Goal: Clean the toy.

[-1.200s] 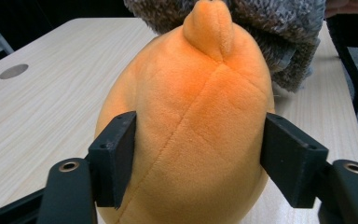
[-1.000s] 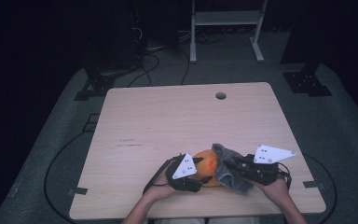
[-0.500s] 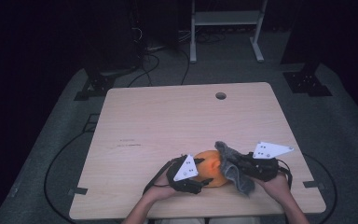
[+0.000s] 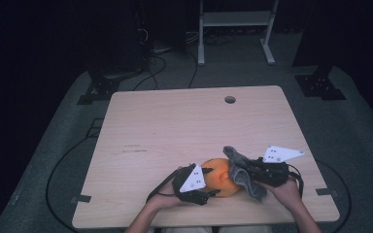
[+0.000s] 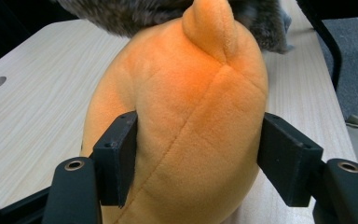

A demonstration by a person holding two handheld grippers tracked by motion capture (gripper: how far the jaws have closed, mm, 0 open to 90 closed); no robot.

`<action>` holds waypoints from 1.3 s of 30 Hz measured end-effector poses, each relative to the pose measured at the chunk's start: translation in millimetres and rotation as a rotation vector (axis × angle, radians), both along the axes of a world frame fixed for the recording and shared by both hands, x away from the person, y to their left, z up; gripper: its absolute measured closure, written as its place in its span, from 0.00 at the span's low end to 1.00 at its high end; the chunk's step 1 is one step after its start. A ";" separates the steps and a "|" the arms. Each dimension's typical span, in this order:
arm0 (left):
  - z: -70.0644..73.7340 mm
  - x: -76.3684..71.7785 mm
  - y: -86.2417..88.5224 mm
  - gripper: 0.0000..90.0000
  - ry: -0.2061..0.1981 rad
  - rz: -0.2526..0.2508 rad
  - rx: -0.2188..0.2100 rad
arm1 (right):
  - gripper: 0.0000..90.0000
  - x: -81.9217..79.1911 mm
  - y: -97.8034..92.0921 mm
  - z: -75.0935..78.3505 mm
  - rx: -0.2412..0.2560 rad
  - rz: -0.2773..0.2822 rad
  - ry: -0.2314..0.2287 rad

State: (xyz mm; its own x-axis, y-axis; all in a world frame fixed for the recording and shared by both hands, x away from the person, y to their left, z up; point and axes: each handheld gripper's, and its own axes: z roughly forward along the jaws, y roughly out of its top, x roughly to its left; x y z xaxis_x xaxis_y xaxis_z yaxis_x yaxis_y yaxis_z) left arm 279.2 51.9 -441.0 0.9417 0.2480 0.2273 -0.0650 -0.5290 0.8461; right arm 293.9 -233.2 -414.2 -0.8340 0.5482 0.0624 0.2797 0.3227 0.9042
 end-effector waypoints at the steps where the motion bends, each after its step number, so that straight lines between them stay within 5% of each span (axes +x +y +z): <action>1: 0.1 0.7 0.0 0.37 0.001 0.002 -0.002 | 0.90 2.2 -3.7 -2.9 0.005 -0.016 0.013; 5: -1.4 5.0 4.2 0.37 0.037 0.018 -0.038 | 0.90 10.2 -21.4 -17.6 0.064 -0.069 0.091; 9: -1.1 9.4 10.3 0.37 0.073 0.038 -0.058 | 0.90 8.9 -26.2 -16.6 0.179 -0.011 0.109; 18: -2.7 16.1 18.2 0.36 0.116 0.063 -0.096 | 0.90 16.5 -24.7 -30.4 0.064 -0.123 0.144; 21: -3.0 17.4 18.3 0.35 0.121 0.070 -0.101 | 0.90 14.5 -24.2 -27.4 0.087 -0.137 0.124; 25: -3.4 17.6 21.4 0.34 0.126 0.069 -0.100 | 0.90 7.3 -14.7 -16.8 0.111 -0.080 0.055; 31: -3.6 18.6 20.1 0.33 0.138 0.077 -0.116 | 0.90 16.5 -23.9 -30.9 0.023 -0.160 0.149; 34: -3.6 18.6 19.5 0.33 0.140 0.081 -0.123 | 0.90 10.1 -22.2 -18.5 0.081 -0.133 0.099; 37: -3.8 17.6 16.4 0.35 0.126 0.076 -0.124 | 0.90 -5.7 -6.0 3.4 0.144 -0.039 0.003; 39: -3.0 15.5 14.0 0.37 0.111 0.078 -0.119 | 0.90 -12.5 6.0 9.2 0.116 -0.008 -0.034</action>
State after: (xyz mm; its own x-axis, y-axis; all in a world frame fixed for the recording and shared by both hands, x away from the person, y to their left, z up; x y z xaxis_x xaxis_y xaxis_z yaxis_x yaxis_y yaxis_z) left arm 294.6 65.9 -444.0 0.9364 0.3400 0.0875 0.0697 -0.4242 0.9029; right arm 281.4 -227.2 -405.1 -0.8326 0.5452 0.0978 0.2506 0.2132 0.9443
